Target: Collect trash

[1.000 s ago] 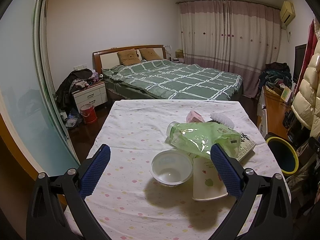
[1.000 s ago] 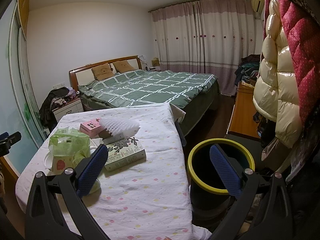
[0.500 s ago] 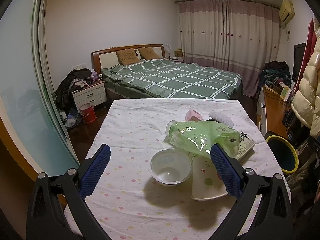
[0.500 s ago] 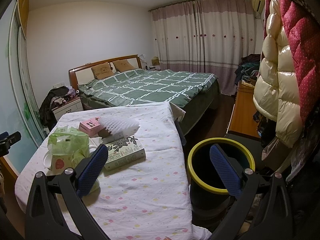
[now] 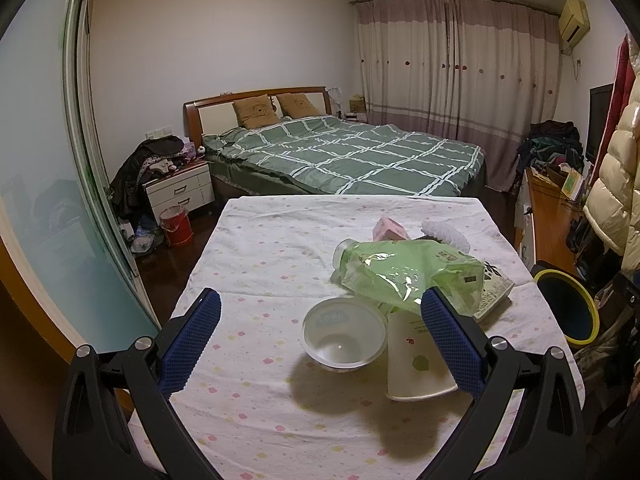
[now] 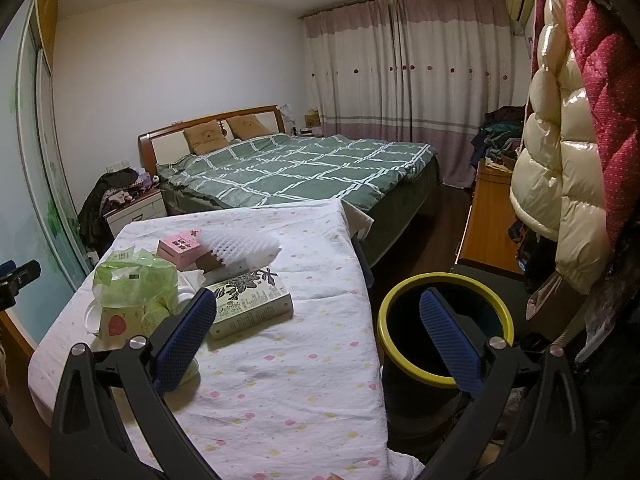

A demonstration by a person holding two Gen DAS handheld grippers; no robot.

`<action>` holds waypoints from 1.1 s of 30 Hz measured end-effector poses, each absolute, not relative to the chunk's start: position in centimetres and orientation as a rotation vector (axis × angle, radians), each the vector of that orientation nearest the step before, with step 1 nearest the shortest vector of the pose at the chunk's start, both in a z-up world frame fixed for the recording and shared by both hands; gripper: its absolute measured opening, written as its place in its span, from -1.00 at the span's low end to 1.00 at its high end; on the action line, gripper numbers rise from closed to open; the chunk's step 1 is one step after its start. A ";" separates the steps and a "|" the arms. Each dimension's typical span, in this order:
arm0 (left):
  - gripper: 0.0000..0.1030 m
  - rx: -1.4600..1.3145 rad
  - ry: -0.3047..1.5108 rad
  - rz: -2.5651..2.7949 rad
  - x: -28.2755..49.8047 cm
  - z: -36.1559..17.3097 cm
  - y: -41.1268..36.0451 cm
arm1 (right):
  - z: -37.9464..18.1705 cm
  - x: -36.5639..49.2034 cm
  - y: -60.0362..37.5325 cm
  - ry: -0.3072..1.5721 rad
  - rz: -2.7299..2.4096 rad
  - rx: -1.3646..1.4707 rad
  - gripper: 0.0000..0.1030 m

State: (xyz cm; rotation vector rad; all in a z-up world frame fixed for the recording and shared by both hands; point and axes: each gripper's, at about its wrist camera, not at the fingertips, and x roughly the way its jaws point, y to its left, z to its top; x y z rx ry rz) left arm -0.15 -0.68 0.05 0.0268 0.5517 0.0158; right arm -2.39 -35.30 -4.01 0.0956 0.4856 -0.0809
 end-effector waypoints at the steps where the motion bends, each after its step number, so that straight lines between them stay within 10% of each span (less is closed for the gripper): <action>1: 0.91 0.026 0.552 0.017 -0.1 0.0 -0.6 | -4.1 -2.1 -35.1 0.490 -0.079 0.092 0.89; 33: 0.91 0.010 0.574 0.095 2.3 -2.2 4.0 | -6.1 11.2 -16.1 0.679 0.421 -0.069 0.73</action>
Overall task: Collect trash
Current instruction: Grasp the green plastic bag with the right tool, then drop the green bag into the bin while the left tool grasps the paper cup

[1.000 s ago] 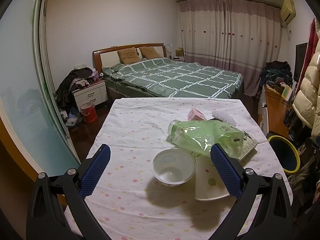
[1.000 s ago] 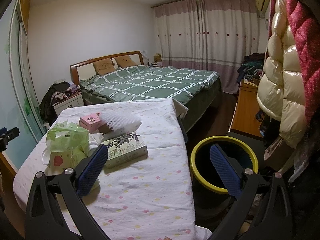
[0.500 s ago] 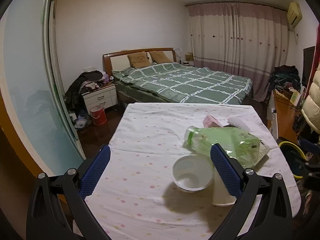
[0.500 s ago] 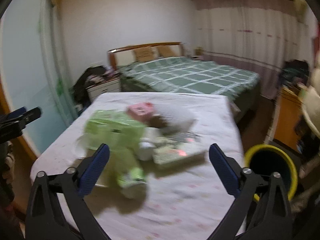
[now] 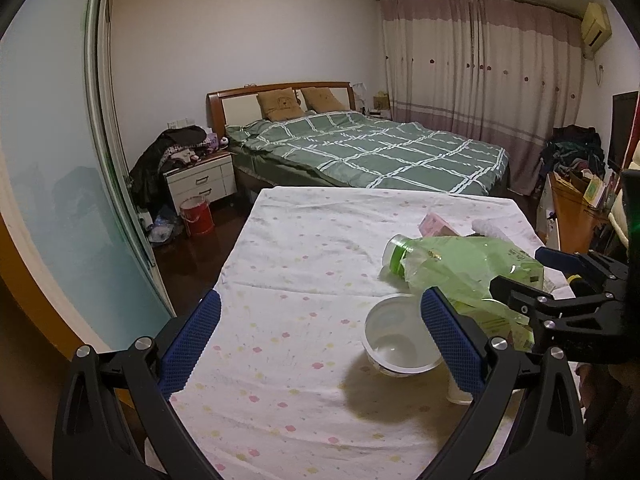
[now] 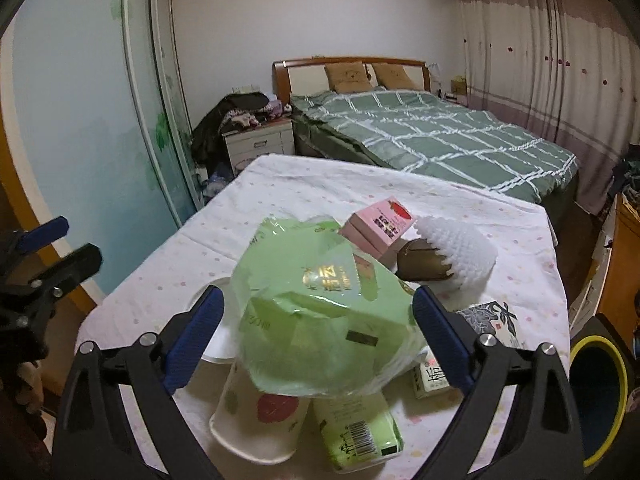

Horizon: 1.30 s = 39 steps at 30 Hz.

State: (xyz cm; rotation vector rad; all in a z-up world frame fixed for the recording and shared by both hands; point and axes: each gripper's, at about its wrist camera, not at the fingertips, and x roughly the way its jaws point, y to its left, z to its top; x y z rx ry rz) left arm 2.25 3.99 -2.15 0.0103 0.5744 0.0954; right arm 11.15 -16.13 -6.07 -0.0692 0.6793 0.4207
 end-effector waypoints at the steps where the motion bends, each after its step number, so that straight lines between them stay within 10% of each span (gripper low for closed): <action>1: 0.91 0.008 0.576 0.095 2.4 -2.2 4.1 | -6.2 11.2 -16.5 0.689 0.424 -0.066 0.69; 17: 0.91 0.023 0.583 0.071 3.1 -2.4 3.1 | -4.8 9.6 -18.5 0.659 0.505 0.011 -0.40; 39: 0.91 0.070 0.600 -0.018 3.8 -2.6 -1.3 | -4.2 7.2 -41.4 0.608 -0.012 0.184 -0.44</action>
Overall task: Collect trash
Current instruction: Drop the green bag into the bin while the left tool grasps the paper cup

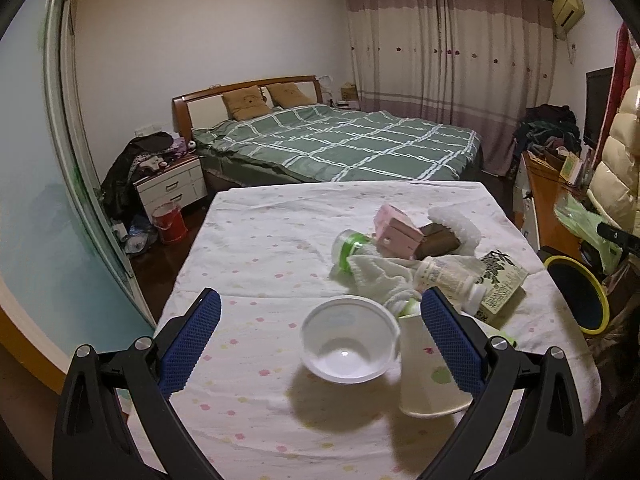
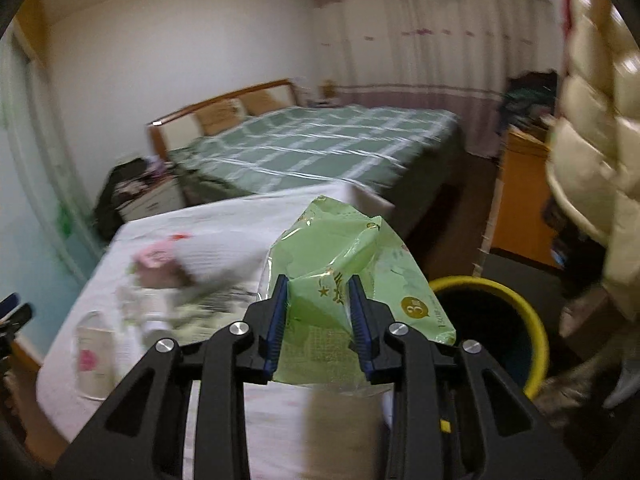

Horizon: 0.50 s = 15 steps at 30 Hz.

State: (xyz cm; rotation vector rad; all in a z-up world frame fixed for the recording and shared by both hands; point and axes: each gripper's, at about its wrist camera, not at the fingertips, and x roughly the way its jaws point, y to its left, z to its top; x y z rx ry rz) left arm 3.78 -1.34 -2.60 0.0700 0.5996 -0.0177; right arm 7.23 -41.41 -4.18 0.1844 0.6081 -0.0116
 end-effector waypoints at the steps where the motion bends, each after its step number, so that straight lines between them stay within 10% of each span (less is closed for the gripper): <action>1: 0.91 0.073 0.602 -0.022 3.9 -2.6 -1.7 | -4.9 7.4 -42.8 0.621 -0.041 0.194 -0.44; 15: 0.91 0.128 0.633 -0.082 5.0 -3.3 -5.7 | -15.7 12.1 -52.7 0.822 -0.275 0.256 -0.13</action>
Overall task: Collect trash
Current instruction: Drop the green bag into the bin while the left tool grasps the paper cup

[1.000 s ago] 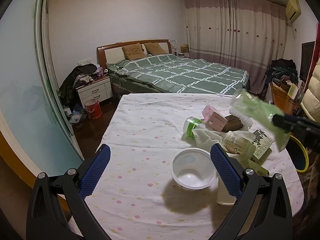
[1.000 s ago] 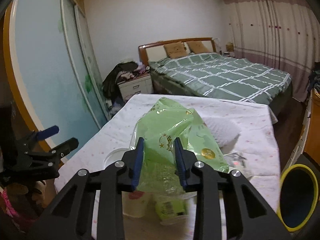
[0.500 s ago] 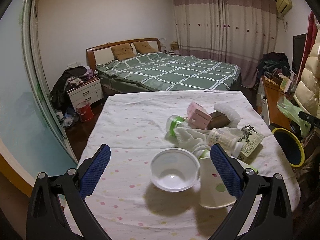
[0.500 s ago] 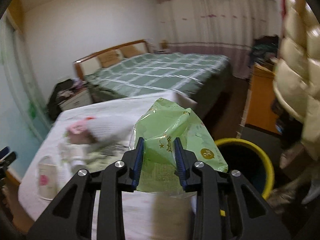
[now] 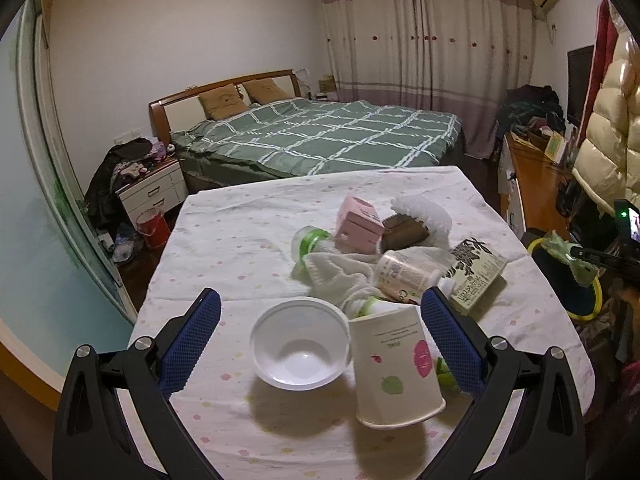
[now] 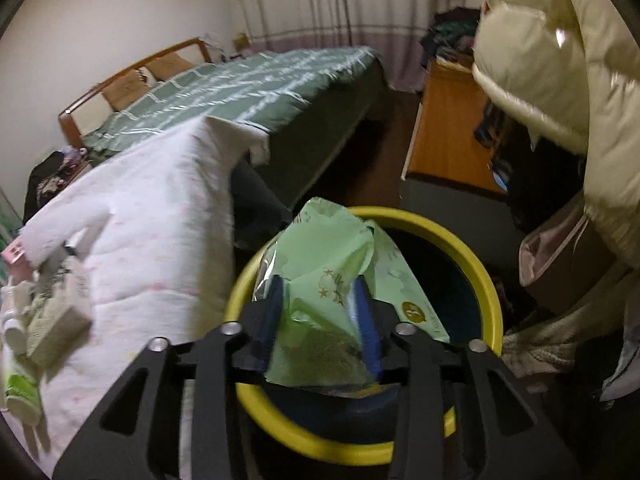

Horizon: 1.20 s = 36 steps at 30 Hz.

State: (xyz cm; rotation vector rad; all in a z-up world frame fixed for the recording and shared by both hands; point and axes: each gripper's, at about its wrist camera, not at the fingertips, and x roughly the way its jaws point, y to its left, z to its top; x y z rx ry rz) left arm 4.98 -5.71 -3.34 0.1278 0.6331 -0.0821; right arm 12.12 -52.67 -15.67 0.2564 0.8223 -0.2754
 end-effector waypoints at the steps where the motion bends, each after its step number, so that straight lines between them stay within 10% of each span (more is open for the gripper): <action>1: 0.91 0.130 0.638 -0.085 5.1 -3.5 -6.0 | -16.1 12.2 -52.8 0.829 -0.283 0.259 -0.11; 15: 0.90 0.165 0.690 -0.178 4.8 -6.0 -8.0 | -15.4 10.0 -52.4 0.791 -0.295 0.255 0.08; 36: 0.31 0.155 0.801 -0.218 8.0 -9.0 -9.5 | -15.6 9.4 -51.5 0.785 -0.262 0.269 0.12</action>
